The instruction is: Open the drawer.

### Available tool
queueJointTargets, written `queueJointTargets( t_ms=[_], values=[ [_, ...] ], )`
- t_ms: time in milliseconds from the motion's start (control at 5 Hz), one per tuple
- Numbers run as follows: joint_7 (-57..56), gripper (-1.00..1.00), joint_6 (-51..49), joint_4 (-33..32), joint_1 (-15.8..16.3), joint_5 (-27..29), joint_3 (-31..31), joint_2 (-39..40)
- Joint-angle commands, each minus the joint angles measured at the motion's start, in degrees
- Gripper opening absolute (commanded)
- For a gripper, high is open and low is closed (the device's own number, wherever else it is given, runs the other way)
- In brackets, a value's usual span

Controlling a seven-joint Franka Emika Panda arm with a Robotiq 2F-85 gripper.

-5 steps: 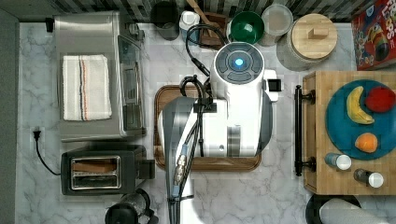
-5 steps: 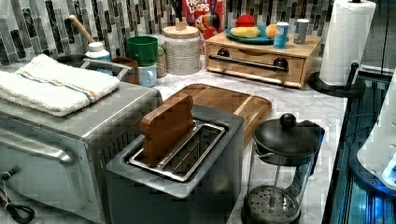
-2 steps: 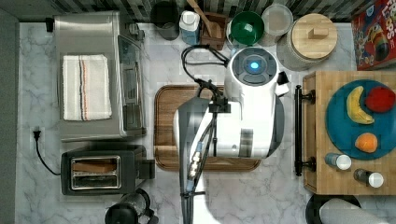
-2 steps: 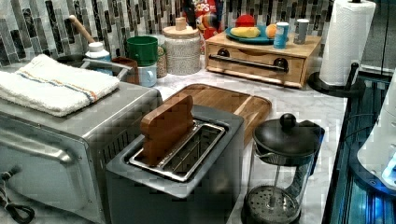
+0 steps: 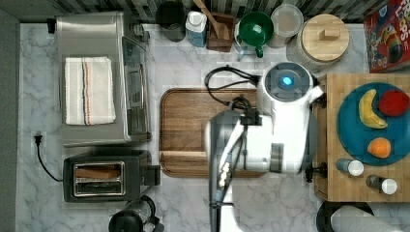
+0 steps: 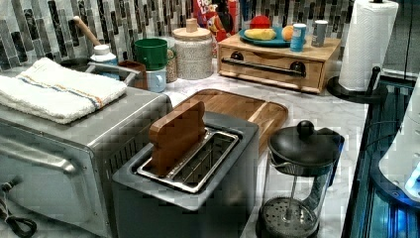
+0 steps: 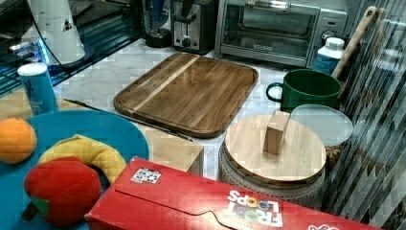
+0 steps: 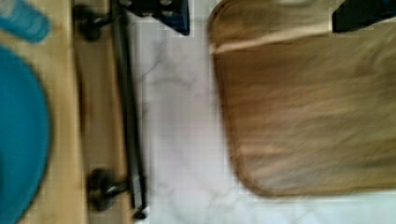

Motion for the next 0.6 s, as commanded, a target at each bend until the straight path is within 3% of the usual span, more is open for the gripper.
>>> queueJointTargets(
  t_ms=[200,600],
  values=[
    [-13.02,1.00,10.65,-5.63,-3.32,-3.61,-2.91,-2.35],
    [-18.93,1.00,16.06,-5.96,-5.44,-3.13,-3.70,1.37]
  ],
)
